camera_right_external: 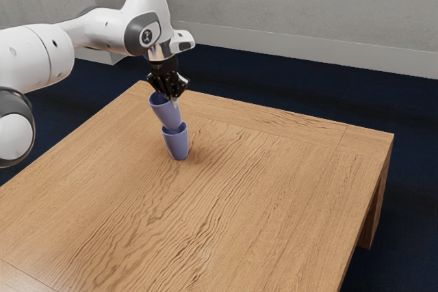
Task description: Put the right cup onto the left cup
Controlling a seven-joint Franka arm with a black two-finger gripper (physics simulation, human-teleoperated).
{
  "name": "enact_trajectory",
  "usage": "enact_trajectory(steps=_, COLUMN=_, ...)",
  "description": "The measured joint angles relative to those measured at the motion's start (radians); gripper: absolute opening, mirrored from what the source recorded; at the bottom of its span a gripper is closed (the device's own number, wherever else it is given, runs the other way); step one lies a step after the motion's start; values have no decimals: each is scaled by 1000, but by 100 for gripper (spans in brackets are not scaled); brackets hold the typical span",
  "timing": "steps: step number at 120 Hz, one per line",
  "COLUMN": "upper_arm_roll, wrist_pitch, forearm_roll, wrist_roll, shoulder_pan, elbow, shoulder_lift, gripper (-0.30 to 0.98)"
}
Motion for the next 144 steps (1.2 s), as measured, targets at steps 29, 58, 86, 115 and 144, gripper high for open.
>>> enact_trajectory(steps=29, upper_arm_roll=-1, wrist_pitch=1, forearm_roll=2, wrist_roll=1, shoulder_pan=0, elbow=0, shoulder_lift=11, gripper=-10)
enact_trajectory(steps=58, upper_arm_roll=6, wrist_pitch=2, forearm_roll=1, wrist_roll=2, shoulder_pan=-8, elbow=14, shoulder_lift=33, gripper=-10)
enact_trajectory(steps=86, upper_arm_roll=10, wrist_pitch=8, forearm_roll=1, wrist_roll=2, shoulder_pan=-9, elbow=14, shoulder_lift=40, gripper=-9)
enact_trajectory(steps=115, upper_arm_roll=5, wrist_pitch=14, forearm_roll=-5, wrist_roll=5, shoulder_pan=-16, elbow=6, shoulder_lift=39, gripper=21)
enact_trajectory(steps=144, upper_arm_roll=9, wrist_pitch=15, forearm_roll=-8, wrist_roll=7, shoulder_pan=-34, elbow=-48, shoulder_lift=-69, gripper=43)
